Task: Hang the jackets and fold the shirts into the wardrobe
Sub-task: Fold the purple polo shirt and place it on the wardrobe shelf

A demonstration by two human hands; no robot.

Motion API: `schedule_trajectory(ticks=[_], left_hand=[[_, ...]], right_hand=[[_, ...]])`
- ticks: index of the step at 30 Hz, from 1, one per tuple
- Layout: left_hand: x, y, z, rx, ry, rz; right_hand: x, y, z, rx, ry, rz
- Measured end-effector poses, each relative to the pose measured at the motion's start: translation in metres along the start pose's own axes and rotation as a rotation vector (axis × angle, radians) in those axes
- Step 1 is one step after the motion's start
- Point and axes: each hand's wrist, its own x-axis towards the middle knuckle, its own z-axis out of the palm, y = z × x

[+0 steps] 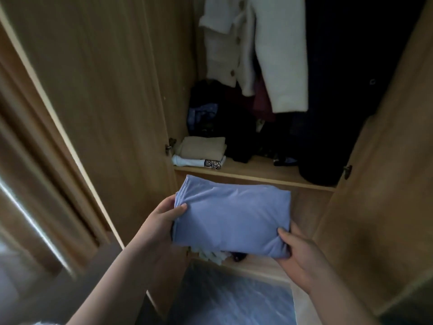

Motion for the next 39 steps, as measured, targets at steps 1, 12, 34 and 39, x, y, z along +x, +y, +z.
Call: schedule_trajectory(ticks=[1,12,34,39], left_hand=[[0.017,0.005,0.003,0.007,0.032,0.014],[0.238,0.057,-0.041,0.174,0.22,0.105],[0.506,0.073,-0.057,1.493,0.108,0.497],[0.519,0.059,-0.055,1.683,0.038,0.415]], right_hand=[[0.021,-0.005,0.003,-0.005,-0.005,-0.005],[0.259,-0.024,0.054,-0.083,-0.046,0.058],[0.53,-0.028,0.093,-0.799,0.223,-0.123],[0.512,-0.018,0.128,-1.666,0.165,-0.828]])
